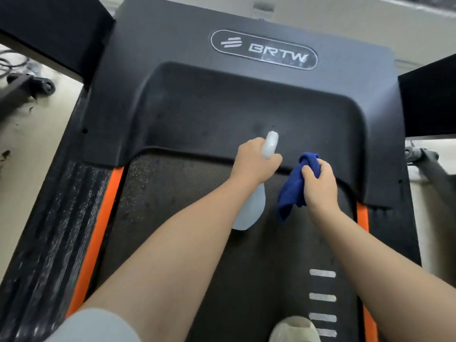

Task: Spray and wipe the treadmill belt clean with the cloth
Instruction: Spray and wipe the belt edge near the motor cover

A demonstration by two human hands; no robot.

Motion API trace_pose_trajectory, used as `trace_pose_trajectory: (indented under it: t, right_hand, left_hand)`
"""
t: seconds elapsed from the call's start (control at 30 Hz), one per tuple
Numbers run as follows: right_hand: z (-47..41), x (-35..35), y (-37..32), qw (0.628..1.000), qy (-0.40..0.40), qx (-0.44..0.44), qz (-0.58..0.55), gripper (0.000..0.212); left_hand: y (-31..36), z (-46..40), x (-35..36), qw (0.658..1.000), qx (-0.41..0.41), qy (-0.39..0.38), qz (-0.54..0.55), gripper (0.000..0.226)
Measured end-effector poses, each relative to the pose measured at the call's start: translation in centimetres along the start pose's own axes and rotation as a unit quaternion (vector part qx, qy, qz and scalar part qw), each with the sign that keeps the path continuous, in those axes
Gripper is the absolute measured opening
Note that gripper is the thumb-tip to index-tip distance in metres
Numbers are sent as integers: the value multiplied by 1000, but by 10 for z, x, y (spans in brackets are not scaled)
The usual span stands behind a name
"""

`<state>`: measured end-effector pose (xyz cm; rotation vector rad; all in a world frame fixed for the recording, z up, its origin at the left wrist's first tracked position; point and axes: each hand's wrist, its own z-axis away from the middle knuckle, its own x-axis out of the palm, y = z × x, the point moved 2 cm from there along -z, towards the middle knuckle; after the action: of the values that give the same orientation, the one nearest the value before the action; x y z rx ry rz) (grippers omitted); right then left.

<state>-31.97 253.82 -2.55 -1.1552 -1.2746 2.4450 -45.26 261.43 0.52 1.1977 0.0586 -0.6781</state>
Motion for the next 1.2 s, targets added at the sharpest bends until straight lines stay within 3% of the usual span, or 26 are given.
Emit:
trace_pose_trajectory:
  t: [0.1, 0.2, 0.33, 0.43, 0.53, 0.7, 0.77, 0.83, 0.87, 0.93, 1.0, 1.07, 1.1, 1.2]
  right_hand:
    - [-9, 1, -1, 998, -23, -42, 40, 25]
    - [-20, 26, -11, 987, -50, -110, 104, 25]
    - [-48, 81, -51, 961, -5, -184, 205, 57]
    - [-56, 129, -78, 942, 25, -164, 292, 64]
    - [-43, 175, -99, 916, -5, -198, 350, 67]
    - [-9, 251, -136, 832, -94, -409, 362, 59]
    - [-11, 260, -139, 755, -162, -522, 363, 53]
    - [-37, 246, -135, 692, -117, -608, 372, 48]
    - [-54, 232, -132, 689, -44, -611, 387, 47]
    - [-74, 210, -129, 723, 95, -538, 422, 48]
    - [-65, 216, -130, 780, 119, -447, 423, 51]
    - [-40, 238, -130, 837, 71, -396, 370, 54]
    - [-28, 248, -130, 836, 37, -408, 365, 55]
    - [-19, 255, -119, 733, -15, -543, 410, 60]
  left_hand:
    - [-7, -4, -16, 998, -20, 62, -8, 30]
    - [-31, 0, -56, 985, -32, 157, 60, 6]
    - [-54, 2, -118, 969, -27, 238, 54, 14]
    - [-69, -1, -148, 962, -45, 262, 54, 17]
    - [-82, -4, -165, 960, -64, 266, 58, 31]
    - [-98, -5, -174, 948, -73, 301, 74, 32]
    - [-100, -8, -173, 947, -67, 303, 77, 29]
    - [-99, -12, -171, 949, -73, 299, 73, 28]
    - [-97, -13, -169, 950, -71, 296, 70, 30]
    - [-94, -17, -166, 953, -69, 286, 64, 33]
    - [-93, -17, -165, 953, -68, 287, 64, 33]
    - [-93, -16, -166, 951, -59, 295, 68, 28]
    - [-93, -15, -166, 950, -54, 300, 71, 24]
    - [-89, -12, -165, 955, -31, 286, 73, 24]
